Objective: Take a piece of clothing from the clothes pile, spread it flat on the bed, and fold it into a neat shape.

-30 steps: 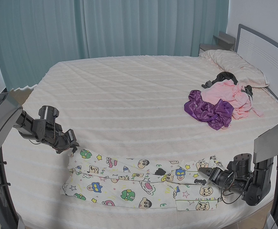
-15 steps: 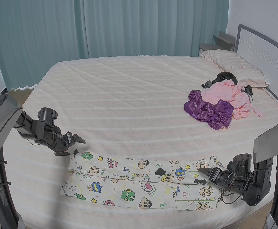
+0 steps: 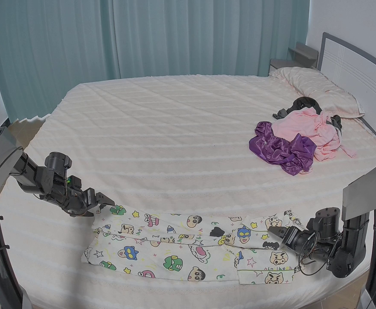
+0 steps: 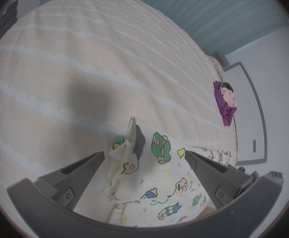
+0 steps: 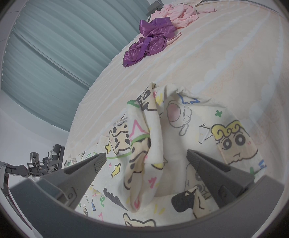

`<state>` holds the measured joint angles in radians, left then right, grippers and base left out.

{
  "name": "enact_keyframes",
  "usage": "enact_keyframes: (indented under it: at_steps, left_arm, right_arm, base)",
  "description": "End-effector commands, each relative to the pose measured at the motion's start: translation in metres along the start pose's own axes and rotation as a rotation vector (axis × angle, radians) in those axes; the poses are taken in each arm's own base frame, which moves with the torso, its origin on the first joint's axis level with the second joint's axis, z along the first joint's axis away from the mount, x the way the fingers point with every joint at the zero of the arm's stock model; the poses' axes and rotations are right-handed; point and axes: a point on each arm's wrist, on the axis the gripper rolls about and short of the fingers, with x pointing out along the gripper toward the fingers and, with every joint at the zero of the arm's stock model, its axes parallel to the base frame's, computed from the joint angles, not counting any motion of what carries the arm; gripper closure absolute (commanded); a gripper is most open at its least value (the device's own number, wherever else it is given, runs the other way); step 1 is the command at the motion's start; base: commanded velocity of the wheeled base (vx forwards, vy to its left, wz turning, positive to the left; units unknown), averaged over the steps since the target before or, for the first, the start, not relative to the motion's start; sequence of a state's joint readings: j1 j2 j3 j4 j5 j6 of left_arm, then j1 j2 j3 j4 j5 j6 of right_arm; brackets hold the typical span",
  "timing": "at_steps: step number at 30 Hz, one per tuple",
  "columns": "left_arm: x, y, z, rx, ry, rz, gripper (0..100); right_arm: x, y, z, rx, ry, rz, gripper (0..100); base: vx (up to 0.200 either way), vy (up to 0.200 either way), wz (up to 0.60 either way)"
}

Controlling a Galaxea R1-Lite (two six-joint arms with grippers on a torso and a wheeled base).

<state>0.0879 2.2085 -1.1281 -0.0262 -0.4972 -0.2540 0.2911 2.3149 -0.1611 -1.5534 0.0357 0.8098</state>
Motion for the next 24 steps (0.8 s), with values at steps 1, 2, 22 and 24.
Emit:
enact_keyframes:
  at_steps: [1, 2, 22, 24]
  left_arm:
    - [-0.001, 0.001, -0.007, 0.018, 0.020, 0.003, 0]
    - [0.000, 0.001, -0.008, 0.020, 0.022, 0.003, 0]
    - [-0.008, 0.001, -0.014, 0.014, 0.025, 0.015, 100]
    - [-0.013, -0.002, -0.012, 0.022, 0.010, 0.011, 100]
  right_arm:
    - [0.000, 0.000, 0.000, 0.000, -0.003, 0.005, 0]
    - [0.000, 0.000, 0.000, 0.000, -0.003, 0.005, 0]
    - [0.000, 0.000, 0.000, 0.000, -0.003, 0.005, 0]
    - [0.000, 0.001, 0.000, -0.001, -0.003, 0.007, 0]
  base:
    - [0.000, 0.000, 0.00]
    - [0.000, 0.000, 0.00]
    - [0.000, 0.000, 0.00]
    - [0.000, 0.000, 0.00]
